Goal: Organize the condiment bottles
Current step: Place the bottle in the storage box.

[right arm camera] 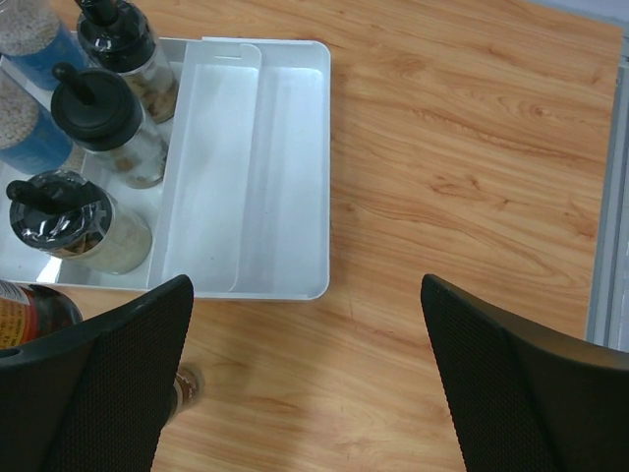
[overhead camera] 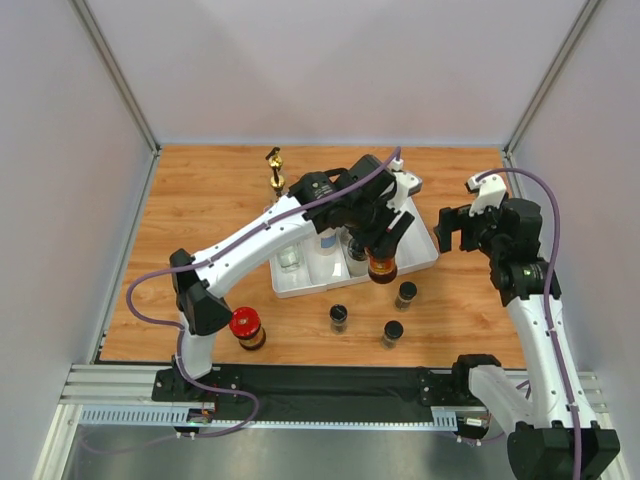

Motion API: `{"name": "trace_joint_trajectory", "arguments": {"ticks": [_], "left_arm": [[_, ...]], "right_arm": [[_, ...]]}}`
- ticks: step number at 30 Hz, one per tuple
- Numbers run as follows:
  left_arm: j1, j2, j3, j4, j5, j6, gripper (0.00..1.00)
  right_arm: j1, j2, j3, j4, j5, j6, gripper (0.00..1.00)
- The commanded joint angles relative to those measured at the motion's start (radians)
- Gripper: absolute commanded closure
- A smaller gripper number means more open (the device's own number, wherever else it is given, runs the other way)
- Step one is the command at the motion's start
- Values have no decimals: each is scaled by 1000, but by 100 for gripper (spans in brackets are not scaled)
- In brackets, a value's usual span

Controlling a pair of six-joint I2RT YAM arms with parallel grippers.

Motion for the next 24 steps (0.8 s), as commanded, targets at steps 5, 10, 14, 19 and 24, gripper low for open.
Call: {"name": "trace_joint_trajectory", "arguments": {"ticks": [5,10,14,19,24], "left_arm": [[18,33,113,144,45,21,100],[29,87,152,192,50,26,100],[37,115,163,232,45,32,100],[47,158,170,266,25,47,100],[60,194,184,312,-4,64,100]], "right_arm": [[-55,-23,10,50,38,50,0],[-81,-25,15,47,46,62,0],[-96,-29,17,45,51,70,0],[-113,-32,18,44,49,79,0],[-119,-32,20,42,52,80,0]]}}
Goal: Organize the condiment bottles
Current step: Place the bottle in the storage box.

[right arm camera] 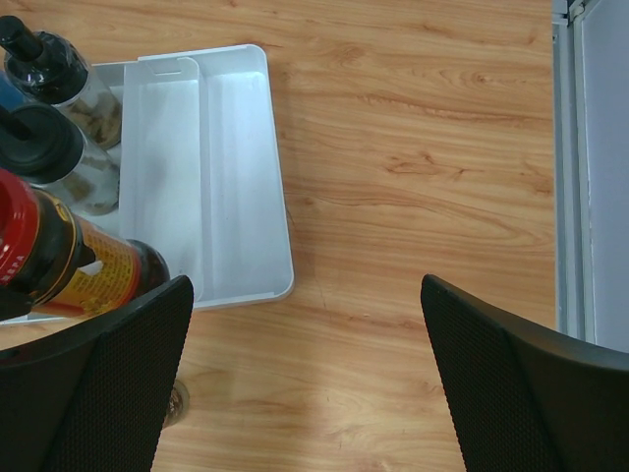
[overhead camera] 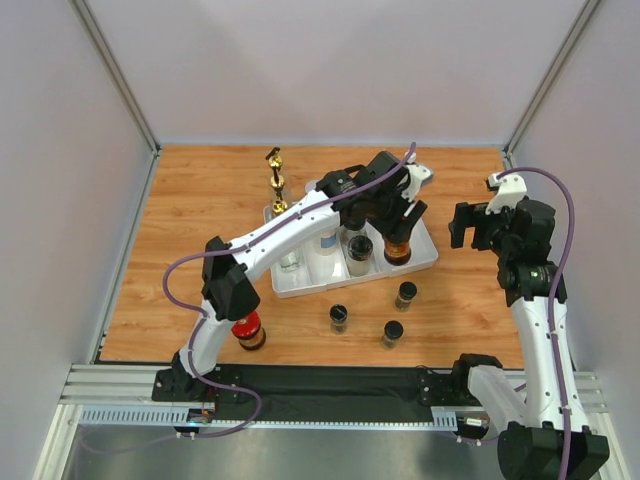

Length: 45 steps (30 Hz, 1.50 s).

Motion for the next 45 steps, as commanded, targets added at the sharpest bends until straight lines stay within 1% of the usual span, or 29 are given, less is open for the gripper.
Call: {"name": "trace_joint_trajectory", "arguments": {"ticks": [1,12,16,18,21,31,34,35,40,41,43,44,45], "left_arm": [[12,-5,94,142,-16,27,100],[44,61,106,193,-108,101,100],[58,83,115,217,-114,124,100],[65,100,121,227,-152,136,100],[76,124,132,242,-174,153,100],[101,189,167,279,-220,194,99],[102,195,166,282,-227,198,94],[102,196,164,283,-224,198,89],[101,201,157,285,-217,187,76],[101,199,155,285,-215,182,70],[102,199,146,283,-215,181,63],[102,195,143,287,-215,179,57],[102,193,140,290,-215,179,53]], "right_arm": [[-7,-21,20,43,17,21,0],[-12,-24,18,43,21,21,0],[-12,-26,17,46,18,21,0],[-12,-24,17,46,17,21,0],[-12,-22,15,48,16,21,0],[-12,-26,14,51,16,16,0],[-12,-26,12,51,13,16,0],[-12,-26,12,51,13,16,0],[-12,-27,12,51,11,14,0],[-12,-27,12,53,11,14,0],[-12,-29,12,53,10,13,0],[-12,-30,10,53,8,13,0],[-12,-32,10,53,7,13,0]]}}
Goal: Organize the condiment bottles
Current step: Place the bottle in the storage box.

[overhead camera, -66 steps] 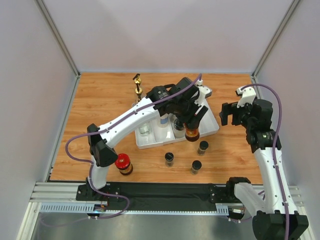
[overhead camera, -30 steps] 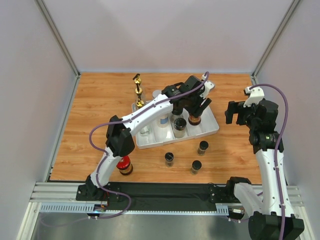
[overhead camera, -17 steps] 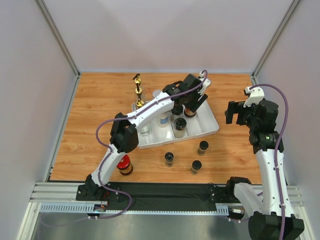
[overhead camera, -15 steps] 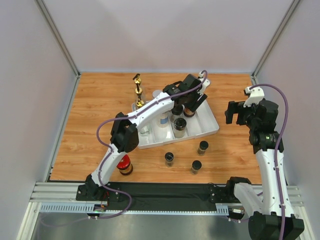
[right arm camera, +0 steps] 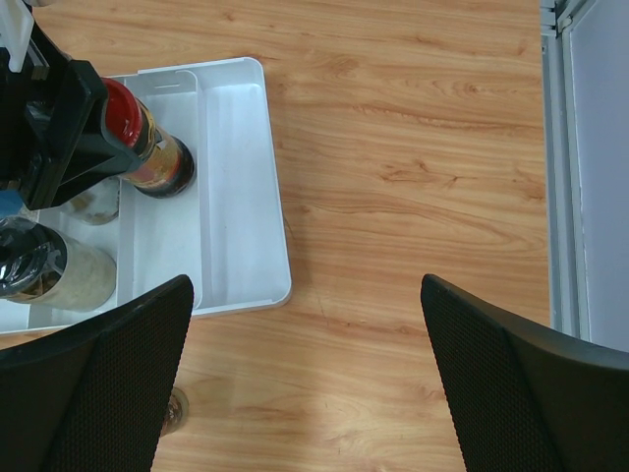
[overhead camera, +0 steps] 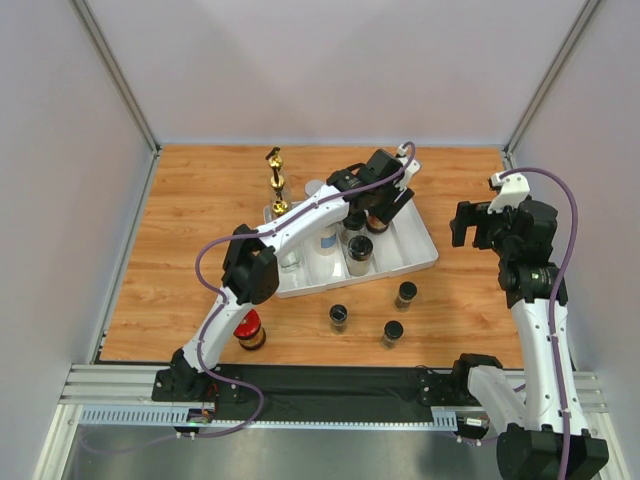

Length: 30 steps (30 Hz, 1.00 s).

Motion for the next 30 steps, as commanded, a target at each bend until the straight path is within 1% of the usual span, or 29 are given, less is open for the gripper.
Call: {"name": "trace_joint_trajectory", "arguments": {"ticks": [1,2,8,10,17,22,25,26,30], "left_arm": [[-1,-45,50,107,-10,7,50],[-1,-48,50,107,-12,5,45],[-1,-65,50,106,-15,5,30],[-1,-71,49,106,-13,5,28],[-2,-87,47,101,-10,4,16],[-1,-93,47,93,-9,2,12],[-1,-114,46,95,-4,4,9],[-1,-134,47,100,-3,5,6],[-1,-209,47,107,14,19,2]], "right_arm": [[-6,-23,10,40,6,6,0],[-6,-21,10,41,6,6,0],[-6,-23,9,41,6,4,0],[-6,-24,9,43,1,3,0],[-6,-31,6,46,0,3,0],[-7,-31,4,47,0,1,0],[-10,-32,3,47,-2,0,0],[-10,-32,3,46,-5,-3,0],[-10,-32,1,40,-31,-29,0]]}}
